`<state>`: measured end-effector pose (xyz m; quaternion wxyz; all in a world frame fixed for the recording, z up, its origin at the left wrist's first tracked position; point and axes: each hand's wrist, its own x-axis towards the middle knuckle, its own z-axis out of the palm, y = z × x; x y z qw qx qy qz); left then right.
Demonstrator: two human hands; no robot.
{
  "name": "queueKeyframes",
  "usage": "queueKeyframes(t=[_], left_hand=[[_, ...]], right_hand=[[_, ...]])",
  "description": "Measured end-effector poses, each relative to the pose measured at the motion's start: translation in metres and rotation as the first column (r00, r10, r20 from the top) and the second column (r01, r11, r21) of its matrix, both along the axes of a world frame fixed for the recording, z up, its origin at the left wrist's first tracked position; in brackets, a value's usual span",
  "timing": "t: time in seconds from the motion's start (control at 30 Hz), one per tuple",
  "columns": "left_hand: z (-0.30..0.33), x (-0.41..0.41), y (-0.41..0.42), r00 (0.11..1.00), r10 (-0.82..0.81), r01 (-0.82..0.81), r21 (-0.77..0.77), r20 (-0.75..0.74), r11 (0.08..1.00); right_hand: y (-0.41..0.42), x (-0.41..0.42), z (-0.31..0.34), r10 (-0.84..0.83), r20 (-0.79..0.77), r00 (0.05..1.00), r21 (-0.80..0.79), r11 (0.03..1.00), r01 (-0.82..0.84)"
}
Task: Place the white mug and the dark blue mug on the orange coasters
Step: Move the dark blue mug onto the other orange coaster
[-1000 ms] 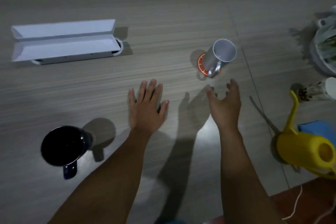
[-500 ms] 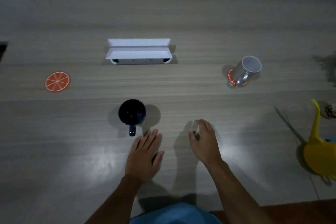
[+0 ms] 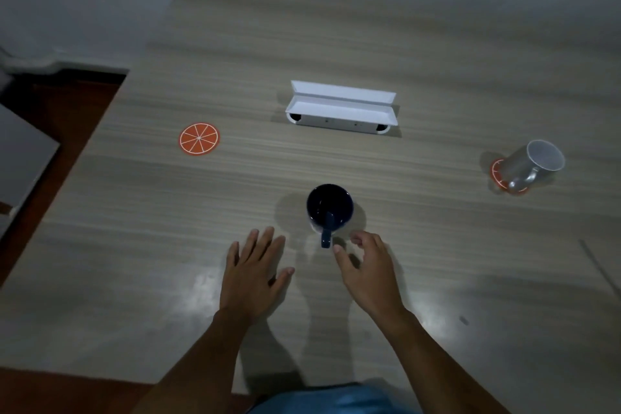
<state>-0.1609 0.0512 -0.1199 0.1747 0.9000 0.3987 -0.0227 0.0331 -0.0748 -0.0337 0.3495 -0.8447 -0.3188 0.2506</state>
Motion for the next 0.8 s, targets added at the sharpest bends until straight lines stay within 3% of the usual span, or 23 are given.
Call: queueKeyframes(t=[0.2,0.33,0.5,0.67,0.8], left_hand=[[0.001,-0.01,0.016,0.998,-0.051,0.051,0.006,0.043,0.999],[0.0,-0.024,0.042,0.997,0.035,-0.033,-0.023,0.069,0.999],[0.002,-0.047,0.089,0.997,0.059,-0.059,0.006,0.054,0.998],[-0.002,-0.054,0.101,0.999,0.032,-0.033,0.043,0.026,0.999],[-0.004,-0.054,0.1,0.998,0.041,-0.042,0.038,0.04,0.998]], right_hand=[[0.034,-0.028,0.009,-0.162,-0.198,0.967,0.06,0.982,0.177],[0.046,-0.037,0.005,-0.345,-0.398,0.85,0.04,0.919,0.392],[0.058,-0.051,0.005,-0.428,-0.567,0.704,0.01,0.851,0.525],[0.073,-0.067,0.001,-0.398,-0.603,0.691,0.028,0.855,0.517],[0.086,-0.059,0.009,-0.325,-0.564,0.759,0.121,0.877,0.465]])
